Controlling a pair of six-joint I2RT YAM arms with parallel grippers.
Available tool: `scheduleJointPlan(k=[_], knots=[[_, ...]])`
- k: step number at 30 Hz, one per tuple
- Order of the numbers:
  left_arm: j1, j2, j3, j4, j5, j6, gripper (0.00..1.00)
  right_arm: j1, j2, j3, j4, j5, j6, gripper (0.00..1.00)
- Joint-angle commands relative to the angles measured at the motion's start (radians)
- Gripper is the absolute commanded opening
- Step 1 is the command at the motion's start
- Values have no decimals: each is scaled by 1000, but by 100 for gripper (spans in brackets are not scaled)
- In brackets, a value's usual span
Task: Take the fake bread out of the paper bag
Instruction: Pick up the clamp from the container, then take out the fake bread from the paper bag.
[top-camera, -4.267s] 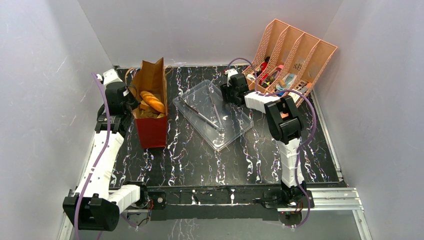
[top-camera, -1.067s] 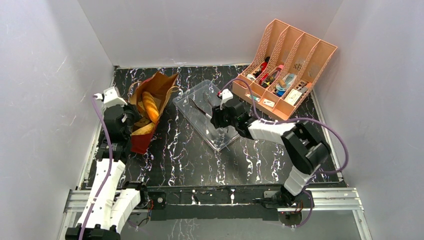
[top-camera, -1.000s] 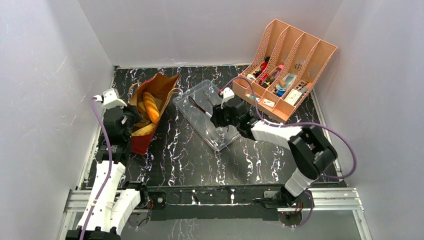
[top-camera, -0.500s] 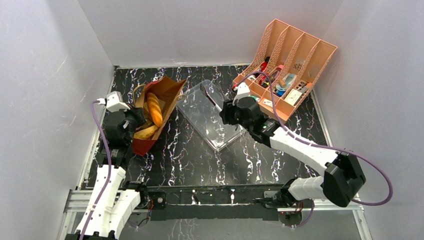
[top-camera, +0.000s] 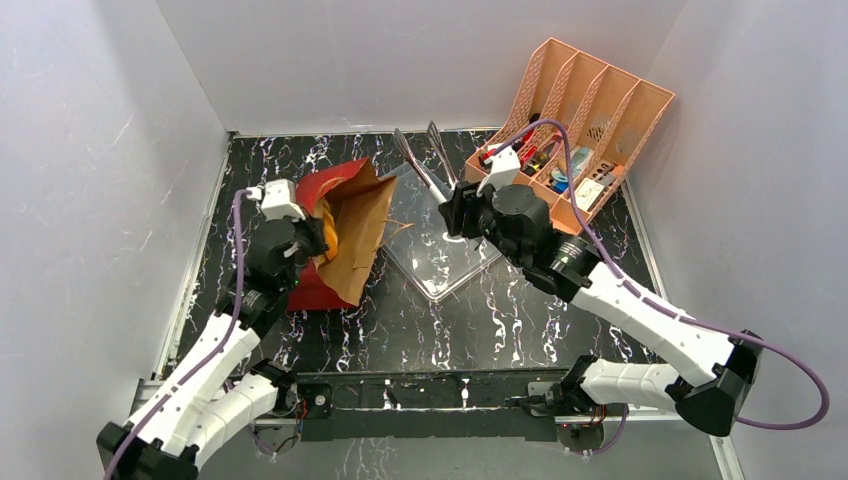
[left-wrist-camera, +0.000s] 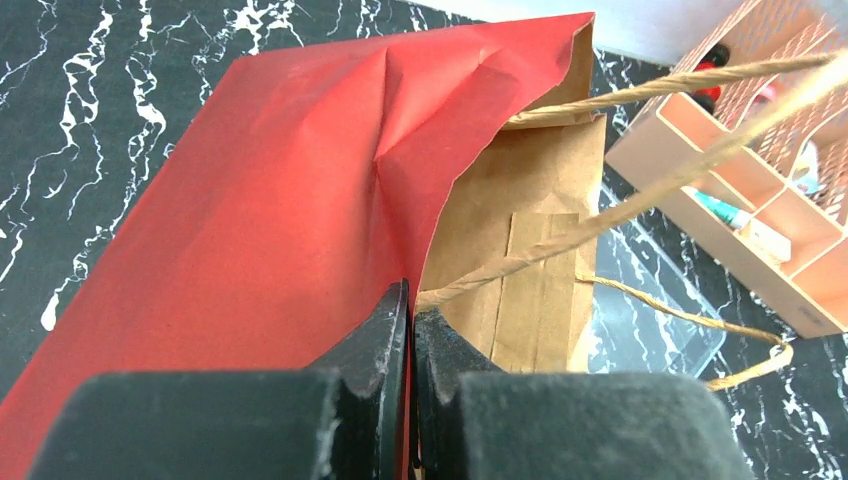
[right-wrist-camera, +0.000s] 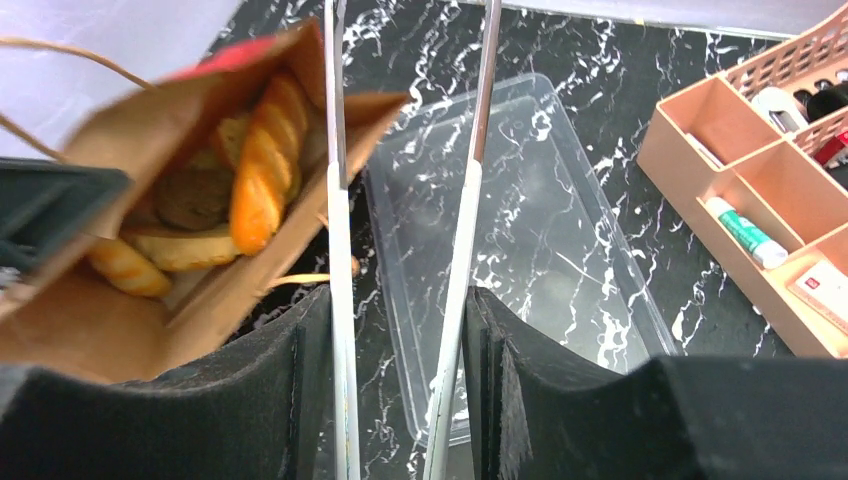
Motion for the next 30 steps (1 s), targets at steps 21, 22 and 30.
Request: scheduleJointPlan(k=[21, 22, 30], knots=[[-327, 225, 107, 20, -487, 7, 0, 294, -165, -72, -227, 113, 186, 20], [-328, 221, 106, 18, -494, 5, 0, 307, -170, -88, -227, 119, 195, 20], [-329, 182, 93, 23, -478, 34, 0, 368, -128, -167, -144, 114, 213, 21]])
